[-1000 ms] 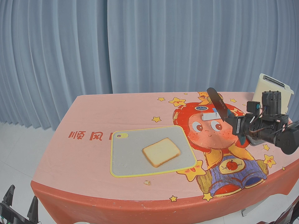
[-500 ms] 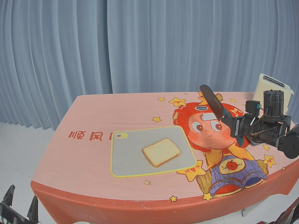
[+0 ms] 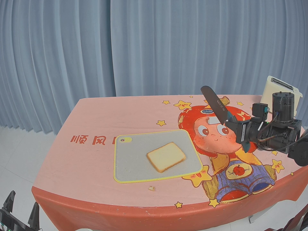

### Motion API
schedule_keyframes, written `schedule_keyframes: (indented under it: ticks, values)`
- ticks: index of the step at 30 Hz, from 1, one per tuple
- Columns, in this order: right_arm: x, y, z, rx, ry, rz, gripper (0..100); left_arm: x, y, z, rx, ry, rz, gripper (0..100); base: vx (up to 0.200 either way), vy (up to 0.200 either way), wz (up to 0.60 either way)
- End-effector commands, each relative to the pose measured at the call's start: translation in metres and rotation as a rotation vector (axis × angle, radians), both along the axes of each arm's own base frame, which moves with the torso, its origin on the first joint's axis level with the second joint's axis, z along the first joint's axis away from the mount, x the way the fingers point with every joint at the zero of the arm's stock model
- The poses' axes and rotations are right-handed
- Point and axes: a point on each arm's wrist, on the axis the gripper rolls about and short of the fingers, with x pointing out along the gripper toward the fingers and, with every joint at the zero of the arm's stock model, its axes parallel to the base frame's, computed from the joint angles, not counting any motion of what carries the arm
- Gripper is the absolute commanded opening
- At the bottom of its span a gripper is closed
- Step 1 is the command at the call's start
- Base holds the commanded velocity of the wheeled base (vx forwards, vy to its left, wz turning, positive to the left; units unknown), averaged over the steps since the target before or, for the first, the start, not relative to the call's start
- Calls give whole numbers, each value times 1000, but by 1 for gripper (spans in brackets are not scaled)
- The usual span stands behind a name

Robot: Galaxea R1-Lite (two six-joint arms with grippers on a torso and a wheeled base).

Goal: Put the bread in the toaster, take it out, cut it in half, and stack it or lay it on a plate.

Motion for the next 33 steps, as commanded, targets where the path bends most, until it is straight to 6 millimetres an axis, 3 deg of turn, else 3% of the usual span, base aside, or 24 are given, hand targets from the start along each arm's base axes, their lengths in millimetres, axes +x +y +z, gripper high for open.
schedule_keyframes:
  ticks: [1, 33]
  values:
    - [-6, 4, 6, 16, -17, 17, 0, 1, 0, -5, -1, 17, 1, 100, 0, 0, 0]
    - [-21, 33, -1, 12, 2, 132, 0, 1, 0, -5, -1, 17, 1, 100, 0, 0, 0]
